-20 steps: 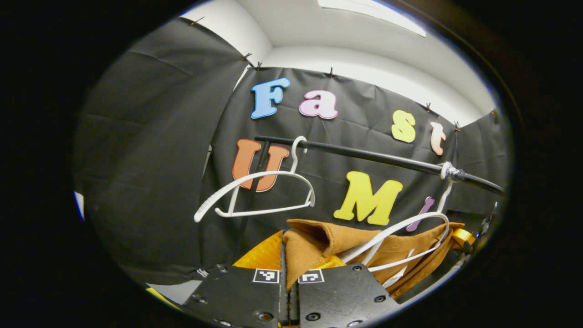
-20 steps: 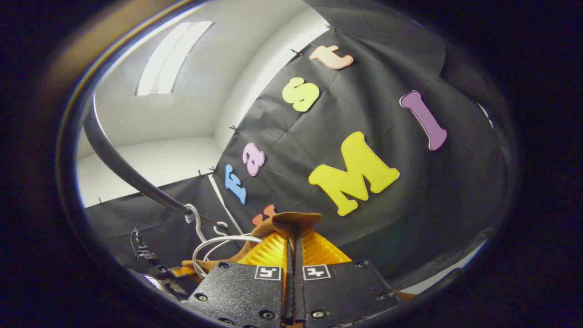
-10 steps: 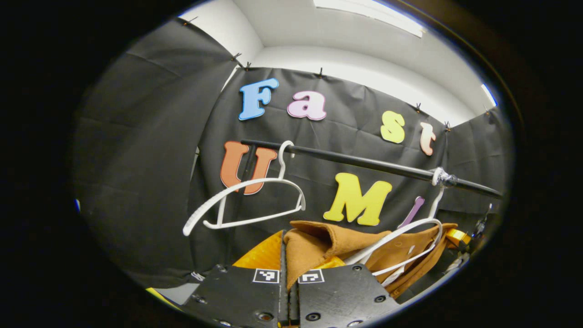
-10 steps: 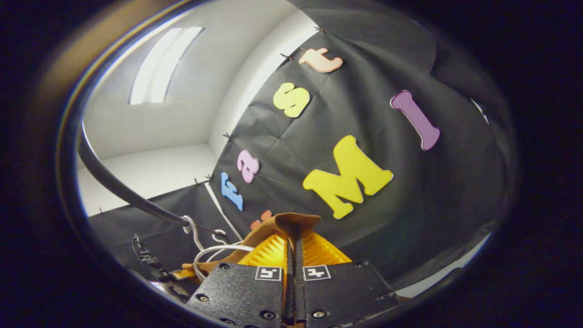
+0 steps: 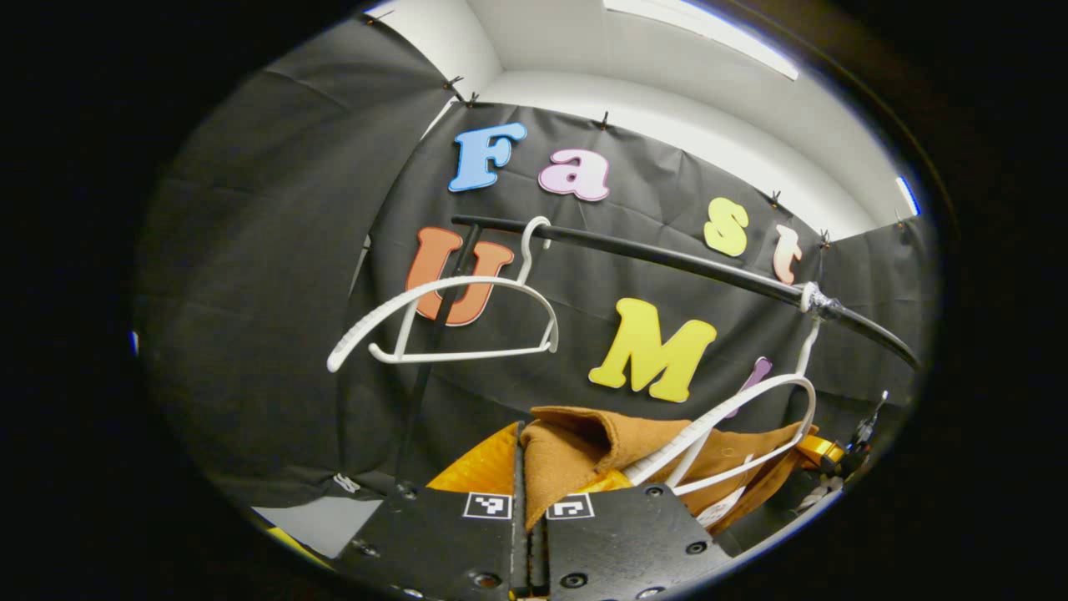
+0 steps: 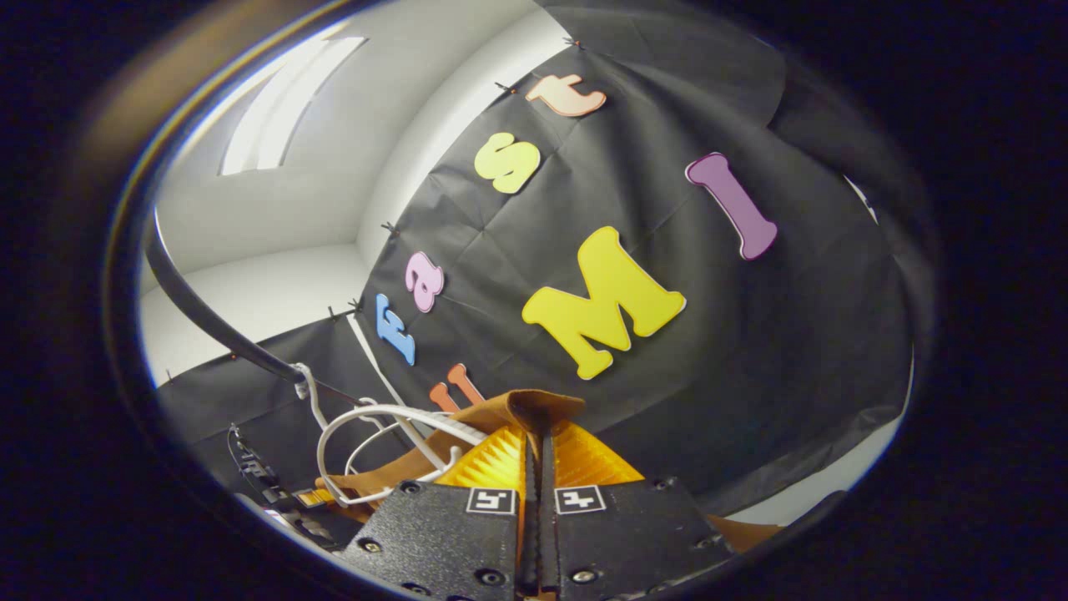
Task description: Grasp the clothes on the hanger with both hands and then place them into the laundry hamper below.
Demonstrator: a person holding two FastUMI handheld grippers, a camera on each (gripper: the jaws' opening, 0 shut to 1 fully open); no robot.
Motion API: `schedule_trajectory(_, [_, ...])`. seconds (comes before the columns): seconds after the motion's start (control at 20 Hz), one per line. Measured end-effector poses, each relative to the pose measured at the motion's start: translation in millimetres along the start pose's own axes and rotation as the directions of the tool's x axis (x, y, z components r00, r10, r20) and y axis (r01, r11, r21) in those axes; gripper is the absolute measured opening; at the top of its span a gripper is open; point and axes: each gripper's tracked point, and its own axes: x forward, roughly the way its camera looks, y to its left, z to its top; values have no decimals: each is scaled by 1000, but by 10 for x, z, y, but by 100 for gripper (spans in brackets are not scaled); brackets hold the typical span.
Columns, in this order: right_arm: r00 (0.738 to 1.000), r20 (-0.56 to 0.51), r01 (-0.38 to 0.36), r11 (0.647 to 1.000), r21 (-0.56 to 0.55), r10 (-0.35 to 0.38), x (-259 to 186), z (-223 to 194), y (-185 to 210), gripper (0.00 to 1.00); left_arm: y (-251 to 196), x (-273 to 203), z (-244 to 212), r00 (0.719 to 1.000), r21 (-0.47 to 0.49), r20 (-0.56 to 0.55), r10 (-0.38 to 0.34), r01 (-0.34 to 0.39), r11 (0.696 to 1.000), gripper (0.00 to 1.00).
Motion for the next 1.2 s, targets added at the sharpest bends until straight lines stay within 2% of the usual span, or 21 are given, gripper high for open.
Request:
schedule_trajectory(0.3, [996, -72, 50, 998, -32, -52, -119, -360, -117, 4, 214, -129, -376, 995, 2, -69, 67, -67, 998, 7])
schedule_trajectory(0.45, [990, -120, 67, 997, -40, -71, -214, -612, -132, 4, 393, -247, -602, 985, 37, -117, 129, -125, 991, 7])
schedule_trajectory(0.55, [986, -147, 65, 996, -57, -73, -266, -736, -90, 4, 341, -327, -714, 979, 89, -144, 140, -129, 988, 7])
schedule_trajectory(0.8, [982, -183, 19, 994, -104, -38, -312, -935, 331, 4, 10, -467, -722, 983, 178, -157, 96, -68, 982, 7])
schedule_trajectory(1.0, [978, -208, -48, 991, -122, 22, -363, -1064, 832, 4, -475, -568, -617, 987, 213, -160, 15, 19, 977, 6])
schedule_trajectory(1.2, [962, -253, -136, 980, -143, 97, -446, -1265, 1394, 4, -955, -644, -638, 979, 221, -186, -87, 128, 967, 6])
